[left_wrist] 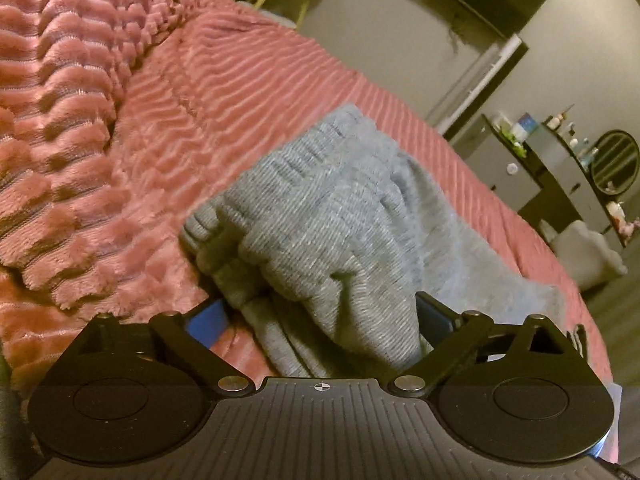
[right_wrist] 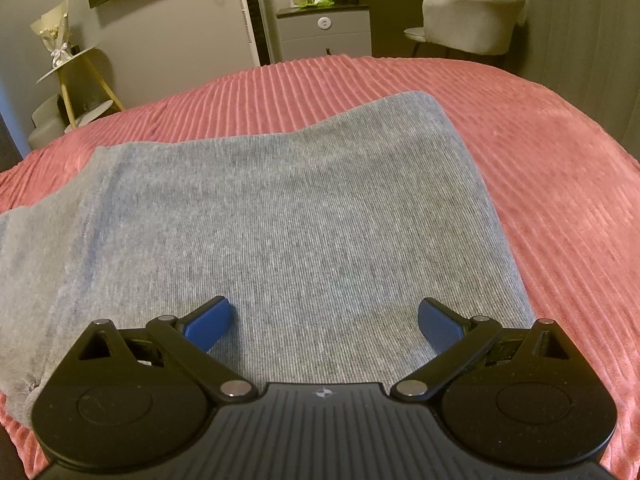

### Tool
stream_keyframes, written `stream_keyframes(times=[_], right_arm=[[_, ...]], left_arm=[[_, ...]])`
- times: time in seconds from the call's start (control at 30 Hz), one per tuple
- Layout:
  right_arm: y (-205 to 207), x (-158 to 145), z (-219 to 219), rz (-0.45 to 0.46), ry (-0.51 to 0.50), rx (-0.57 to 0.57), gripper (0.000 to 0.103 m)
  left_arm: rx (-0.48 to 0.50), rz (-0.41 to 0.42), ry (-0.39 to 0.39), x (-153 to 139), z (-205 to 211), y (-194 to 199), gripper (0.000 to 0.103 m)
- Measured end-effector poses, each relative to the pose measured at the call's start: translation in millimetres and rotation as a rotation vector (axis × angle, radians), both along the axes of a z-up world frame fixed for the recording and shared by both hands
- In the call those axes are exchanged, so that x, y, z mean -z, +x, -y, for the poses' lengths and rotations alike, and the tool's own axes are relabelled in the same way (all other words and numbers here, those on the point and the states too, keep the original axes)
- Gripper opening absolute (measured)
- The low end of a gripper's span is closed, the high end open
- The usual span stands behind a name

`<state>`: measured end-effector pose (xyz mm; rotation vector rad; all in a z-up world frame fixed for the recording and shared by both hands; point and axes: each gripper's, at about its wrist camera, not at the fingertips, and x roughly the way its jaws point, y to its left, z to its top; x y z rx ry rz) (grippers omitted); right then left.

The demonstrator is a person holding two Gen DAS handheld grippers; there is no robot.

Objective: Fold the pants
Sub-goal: 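Grasp the sweatpants cuffs with the left tool and lift them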

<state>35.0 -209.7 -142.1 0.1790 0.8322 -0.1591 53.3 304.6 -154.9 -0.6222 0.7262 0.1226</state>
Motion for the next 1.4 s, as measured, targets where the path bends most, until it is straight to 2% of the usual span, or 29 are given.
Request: stream_keyframes(times=[0.2, 0.33, 0.4, 0.5, 0.6, 0.67, 0.7, 0.83, 0.87, 0.9, 0.93, 0.97, 1.0, 1.07, 1.1, 1.13, 1.3, 1.4], right_arm=[[0.4, 1.2, 0.6, -0.001, 0.002, 0.005, 0.099], [0.4, 1.4, 1.0, 0.001, 0.002, 0.006, 0.099], [0.4, 1.7, 1.3, 0.004, 0.002, 0.006, 0.099], [0.9, 2.2, 1.0, 0.006, 0.000, 0.007, 0.099], [1.9, 2.8, 0.9, 0.009, -0.002, 0.008, 0.099], [2.3, 3.1, 0.9, 0.011, -0.003, 0.009, 0.099], [2.6, 3.3, 0.9, 0.012, -0.003, 0.010, 0.099], [3.5, 3.9, 0.9, 0.016, -0.003, 0.013, 0.099], [3.3, 4.0, 0.6, 0.018, -0.003, 0.013, 0.099], [3.6, 4.2, 0.5, 0.019, -0.004, 0.013, 0.099], [3.8, 4.3, 0.3, 0.020, -0.003, 0.014, 0.099], [3.5, 4.6, 0.7, 0.021, -0.003, 0.015, 0.099], [3.7, 4.6, 0.8, 0.022, -0.002, 0.015, 0.099], [3.8, 4.6, 0.9, 0.022, -0.002, 0.015, 0.099], [3.8, 4.6, 0.9, 0.022, -0.002, 0.015, 0.099], [3.7, 4.5, 1.2, 0.022, -0.001, 0.015, 0.099], [3.7, 3.8, 2.5, 0.022, 0.006, 0.017, 0.099], [3.5, 4.2, 2.0, 0.025, 0.003, 0.018, 0.099]], left_arm=[[-0.002, -0.015, -0.028, 3.2, -5.1, 4.3, 0.100], [0.004, -0.020, -0.006, 2.0, -3.9, 4.7, 0.098], [-0.006, -0.020, 0.014, -0.8, -3.0, 2.7, 0.084], [-0.026, 0.005, -0.033, -2.8, -10.0, -4.2, 0.066], [-0.005, 0.071, -0.087, -5.8, -11.6, -11.4, 0.046], [0.025, 0.123, -0.102, -8.3, -9.7, -12.9, 0.039], [0.042, 0.140, -0.105, -9.2, -8.7, -11.2, 0.031], [0.045, 0.117, -0.101, -6.3, -6.5, -3.3, 0.034], [0.038, 0.101, -0.099, -4.3, -6.6, -1.0, 0.039], [0.027, 0.080, -0.094, -2.3, -6.6, 1.4, 0.052], [0.012, 0.055, -0.088, 0.1, -6.7, 5.2, 0.059], [0.007, 0.038, -0.104, 3.2, -7.4, 8.7, 0.059], [0.002, 0.044, -0.115, 3.9, -7.7, 9.3, 0.057], [0.006, 0.063, -0.131, 2.3, -8.7, 9.6, 0.046], [0.013, 0.075, -0.147, 2.0, -9.2, 9.2, 0.035], [0.023, 0.090, -0.162, 1.2, -8.8, 8.4, 0.031], [0.032, 0.149, -0.117, -15.3, 0.3, 3.4, 0.026], [0.024, 0.157, -0.061, -29.5, 11.8, 1.7, 0.026]])
